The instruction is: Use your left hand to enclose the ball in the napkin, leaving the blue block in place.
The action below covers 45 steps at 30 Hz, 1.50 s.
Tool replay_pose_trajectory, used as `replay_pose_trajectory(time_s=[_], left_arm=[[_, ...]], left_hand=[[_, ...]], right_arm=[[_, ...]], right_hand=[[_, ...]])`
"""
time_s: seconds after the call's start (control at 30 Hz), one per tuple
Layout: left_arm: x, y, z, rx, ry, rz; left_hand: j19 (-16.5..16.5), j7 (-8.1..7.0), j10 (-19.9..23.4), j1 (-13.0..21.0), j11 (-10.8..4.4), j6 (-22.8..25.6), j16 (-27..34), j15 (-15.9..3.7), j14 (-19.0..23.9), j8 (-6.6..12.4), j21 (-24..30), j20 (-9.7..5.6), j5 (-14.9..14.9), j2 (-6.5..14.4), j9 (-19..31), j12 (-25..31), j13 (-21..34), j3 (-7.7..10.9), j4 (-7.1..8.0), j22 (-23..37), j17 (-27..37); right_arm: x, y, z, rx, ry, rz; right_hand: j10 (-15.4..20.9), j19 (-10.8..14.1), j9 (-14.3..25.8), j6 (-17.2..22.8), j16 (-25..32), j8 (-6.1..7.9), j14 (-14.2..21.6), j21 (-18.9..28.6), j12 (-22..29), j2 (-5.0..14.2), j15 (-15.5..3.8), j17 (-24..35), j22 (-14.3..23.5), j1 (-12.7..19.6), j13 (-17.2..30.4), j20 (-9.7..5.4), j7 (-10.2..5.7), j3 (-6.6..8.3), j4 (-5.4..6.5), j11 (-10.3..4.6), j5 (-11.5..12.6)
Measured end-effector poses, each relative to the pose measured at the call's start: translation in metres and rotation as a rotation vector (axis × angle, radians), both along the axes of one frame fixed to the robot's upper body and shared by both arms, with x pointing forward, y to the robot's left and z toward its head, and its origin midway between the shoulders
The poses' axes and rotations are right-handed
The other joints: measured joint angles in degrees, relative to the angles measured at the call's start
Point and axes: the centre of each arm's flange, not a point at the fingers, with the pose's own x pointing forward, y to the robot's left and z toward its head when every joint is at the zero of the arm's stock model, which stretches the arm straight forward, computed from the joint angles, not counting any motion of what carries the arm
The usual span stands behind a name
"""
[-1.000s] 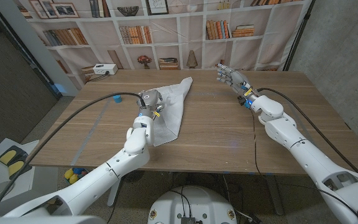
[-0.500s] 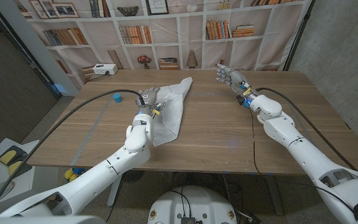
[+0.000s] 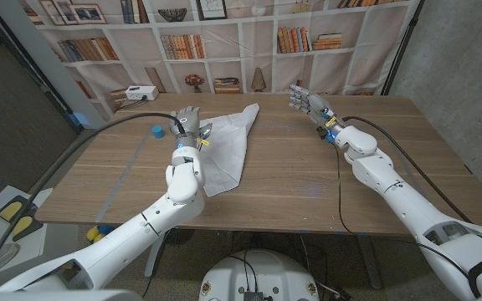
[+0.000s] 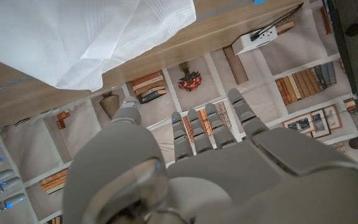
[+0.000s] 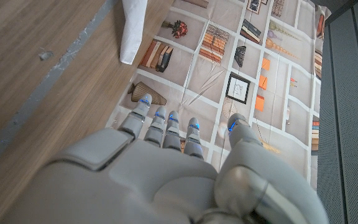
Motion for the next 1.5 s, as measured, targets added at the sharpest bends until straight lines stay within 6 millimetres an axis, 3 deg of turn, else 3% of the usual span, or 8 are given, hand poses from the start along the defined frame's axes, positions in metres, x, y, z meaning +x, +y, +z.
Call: replay_pose_trajectory(time_s=[0.13,0.37,0.6,0.87,1.0,1.3,1.5], left_arm=[[-0.007,0.004,0.020,0.078,0.005,0.083],[-0.004,0.003,0.040,0.213,0.065,0.131],[0.007,0.000,0.048,0.345,0.192,0.166],[0.021,-0.001,0.049,0.465,0.309,0.245],[0.026,-0.001,0.050,0.502,0.339,0.291],[0.038,0.006,0.055,0.570,0.391,0.406],[0.048,0.013,0.059,0.571,0.428,0.419]], left_hand=[[-0.3,-0.33,-0.6,0.0,-0.22,-0.3,0.0,-0.09,-0.6,0.00,0.0,-0.13,0.0,0.0,0.0,-0.5,0.0,-0.04,-0.32,0.0,-0.2],[0.1,-0.91,-2.9,0.4,-0.31,-1.6,-0.7,-0.36,-2.4,-0.69,-0.4,-0.49,-0.2,-2.3,0.0,-1.4,0.0,-0.73,-1.35,0.0,-0.5],[1.0,-4.84,-4.1,1.2,-1.72,-0.5,-0.9,-0.95,-3.6,-0.64,-0.4,-1.37,1.0,-5.8,0.0,-1.4,0.0,-1.80,-3.40,-0.2,-1.3],[0.8,-5.34,-4.9,3.4,-2.69,0.0,-1.2,-1.53,-4.6,-0.23,-1.0,-1.90,2.6,-8.0,0.0,-1.8,0.0,-2.15,-5.29,-0.2,-1.9],[0.1,-5.88,-5.3,3.8,-3.07,-0.9,-1.2,-1.44,-5.5,-0.41,-1.6,-2.60,3.5,-8.3,0.0,-1.8,0.0,-2.21,-5.36,-0.2,-2.1],[0.0,-5.74,-5.5,4.0,-2.87,-2.5,-1.2,-1.65,-5.9,-0.94,-1.8,-2.48,4.1,-8.1,0.1,-1.8,0.0,-2.21,-5.35,-0.2,-2.1],[0.2,-5.78,-5.2,7.0,-3.18,-0.3,-1.2,-1.54,-6.6,0.17,-2.1,-2.71,5.5,-6.3,0.2,-1.8,-0.1,-0.97,-6.53,-0.2,-2.6]], right_arm=[[0.003,0.001,0.000,0.003,0.001,0.010],[0.003,-0.001,-0.002,0.008,-0.004,0.022],[0.002,-0.005,-0.008,0.016,0.000,0.024],[-0.001,-0.010,-0.011,0.022,-0.001,0.024],[-0.002,-0.011,-0.013,0.023,0.000,0.025],[-0.004,-0.011,-0.015,0.022,0.001,0.030],[-0.005,-0.010,-0.015,0.021,-0.001,0.032]], right_hand=[[0.0,0.0,0.0,0.0,0.0,0.00,0.0,0.0,0.0,0.00,0.00,0.0,0.0,0.0,0.0,0.00,0.00,0.00,0.00,0.00,0.0],[0.0,0.0,0.0,0.0,0.0,0.00,0.0,0.0,0.0,0.01,0.00,0.0,0.0,0.0,0.0,0.00,0.00,0.00,0.00,0.00,0.0],[0.1,0.0,0.0,0.0,0.0,0.00,0.0,0.0,0.0,0.60,0.00,0.0,0.0,-0.6,0.0,0.00,0.00,0.00,0.00,-0.11,0.0],[0.1,0.0,0.0,0.0,0.0,0.00,0.0,0.0,0.0,0.36,0.00,0.0,0.0,-0.3,0.0,0.00,0.00,0.00,0.00,-0.11,0.0],[0.1,0.0,0.0,0.0,0.0,0.00,0.0,0.0,0.0,0.35,0.00,0.0,0.0,-0.3,0.0,0.00,0.00,0.00,0.00,-0.11,0.0],[0.1,0.0,0.0,0.0,0.0,0.00,0.0,0.0,0.0,0.35,0.00,0.0,0.0,-0.3,0.0,0.00,0.00,-0.16,0.16,-0.10,0.0],[0.1,0.0,0.0,0.0,0.0,0.00,0.0,0.0,0.0,0.36,0.00,0.0,0.0,-0.3,0.0,0.00,0.00,-0.16,0.15,-0.10,0.0]])
